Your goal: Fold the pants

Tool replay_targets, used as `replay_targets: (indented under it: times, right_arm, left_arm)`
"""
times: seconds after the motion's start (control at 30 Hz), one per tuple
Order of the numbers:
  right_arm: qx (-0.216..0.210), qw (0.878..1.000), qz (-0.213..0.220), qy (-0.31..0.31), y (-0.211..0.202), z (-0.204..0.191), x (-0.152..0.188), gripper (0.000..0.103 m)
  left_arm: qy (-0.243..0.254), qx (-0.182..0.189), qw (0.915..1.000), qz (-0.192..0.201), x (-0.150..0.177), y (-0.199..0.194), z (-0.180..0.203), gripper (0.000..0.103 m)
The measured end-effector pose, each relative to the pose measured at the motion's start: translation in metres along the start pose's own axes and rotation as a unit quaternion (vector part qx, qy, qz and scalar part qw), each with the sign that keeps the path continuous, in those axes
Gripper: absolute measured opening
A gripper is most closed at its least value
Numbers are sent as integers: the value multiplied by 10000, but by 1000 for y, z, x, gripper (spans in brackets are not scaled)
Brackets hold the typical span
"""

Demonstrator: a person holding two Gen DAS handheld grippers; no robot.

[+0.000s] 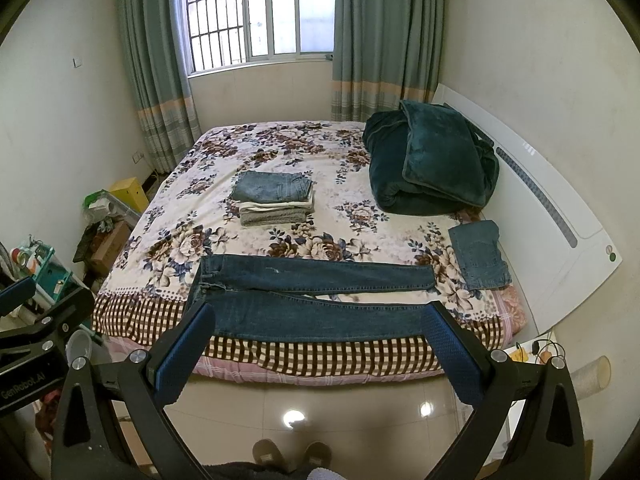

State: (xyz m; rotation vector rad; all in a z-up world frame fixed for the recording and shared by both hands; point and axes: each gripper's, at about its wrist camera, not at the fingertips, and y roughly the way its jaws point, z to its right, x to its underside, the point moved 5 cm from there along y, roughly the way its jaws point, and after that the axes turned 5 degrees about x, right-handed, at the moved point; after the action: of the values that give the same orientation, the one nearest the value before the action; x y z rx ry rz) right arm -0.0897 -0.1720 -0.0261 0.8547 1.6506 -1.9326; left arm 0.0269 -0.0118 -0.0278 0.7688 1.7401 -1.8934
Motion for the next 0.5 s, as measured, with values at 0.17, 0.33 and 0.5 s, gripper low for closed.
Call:
replay_targets:
  times: [0.17, 0.33, 0.5]
  right_arm:
    - [1, 10000, 18, -15, -2, 0, -2, 103]
    - [1, 10000, 22, -16, -2, 0, -2, 103]
    - [-2, 10000, 22, -10, -2, 0, -2, 103]
  left_arm:
    - [-15, 4, 10000, 0, -1, -1, 1, 103]
    - [4, 7, 10000, -1, 0, 0, 0, 103]
    - [6, 2, 10000, 11, 0, -2, 1, 103]
